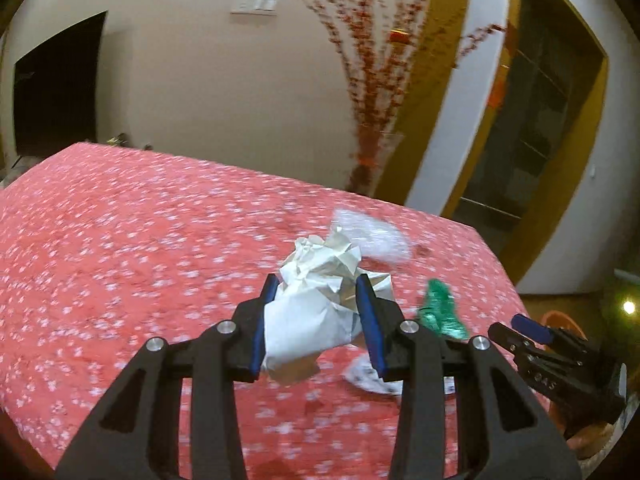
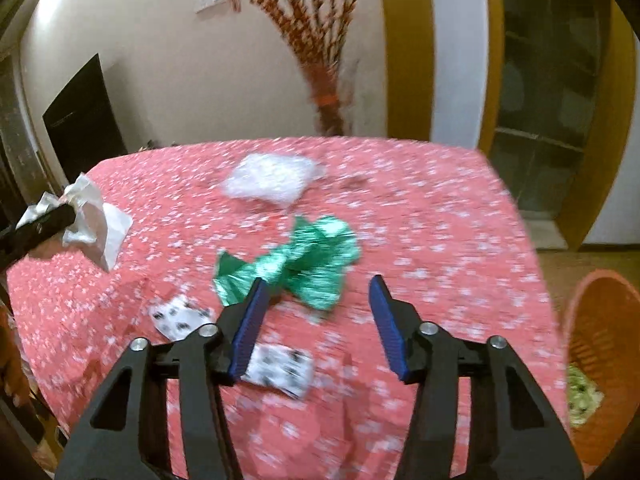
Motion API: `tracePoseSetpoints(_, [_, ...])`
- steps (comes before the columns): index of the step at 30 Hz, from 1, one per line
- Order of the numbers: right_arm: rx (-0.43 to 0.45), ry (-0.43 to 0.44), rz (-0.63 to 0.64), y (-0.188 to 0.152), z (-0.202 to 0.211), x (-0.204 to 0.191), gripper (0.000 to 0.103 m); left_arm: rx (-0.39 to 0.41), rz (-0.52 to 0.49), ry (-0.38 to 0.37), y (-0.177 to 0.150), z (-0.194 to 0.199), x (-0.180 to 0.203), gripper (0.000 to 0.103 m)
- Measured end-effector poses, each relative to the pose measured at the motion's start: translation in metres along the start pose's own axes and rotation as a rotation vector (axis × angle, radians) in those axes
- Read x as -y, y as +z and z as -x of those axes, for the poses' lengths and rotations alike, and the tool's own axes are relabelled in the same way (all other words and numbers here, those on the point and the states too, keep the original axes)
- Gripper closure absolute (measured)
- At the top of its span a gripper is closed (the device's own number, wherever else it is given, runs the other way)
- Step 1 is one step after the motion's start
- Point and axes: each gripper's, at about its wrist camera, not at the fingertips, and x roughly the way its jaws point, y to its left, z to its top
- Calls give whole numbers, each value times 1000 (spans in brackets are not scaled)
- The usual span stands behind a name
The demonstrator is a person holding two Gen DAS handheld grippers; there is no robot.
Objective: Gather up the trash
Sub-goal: 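Grasp a white crumpled bag with the left tool while the right tool grasps a green bag, then carry the white and green bags over the orange basket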
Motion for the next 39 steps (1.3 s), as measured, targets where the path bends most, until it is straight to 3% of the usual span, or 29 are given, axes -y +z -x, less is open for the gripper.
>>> tracePoseSetpoints(3, [-38, 33, -25, 10, -22, -12, 53, -4, 31, 18, 0, 1, -16, 64])
tracePoseSetpoints(7, [-93, 14, -24, 18, -50, -23, 56, -9, 43, 35, -2, 1, -30, 64])
tracePoseSetpoints(12, [-183, 31, -28, 9, -72, -18, 76, -16, 37, 32, -3, 0, -32, 64])
tracePoseSetpoints(17, [-145, 3, 10, -2, -49, -5, 82, -29, 28, 11, -8, -5, -21, 64])
tracePoseSetpoints(23, [-51, -54, -35, -7, -4, 32, 82, -46, -9, -40, -15, -9, 10, 64])
tracePoseSetpoints(31, [118, -263, -31, -26, 70, 84, 81, -59, -80, -133, -23, -10, 70, 64])
tracePoseSetpoints(39, [193, -405, -122, -46, 121, 139, 81, -83, -163, -240, -40, -12, 140, 64])
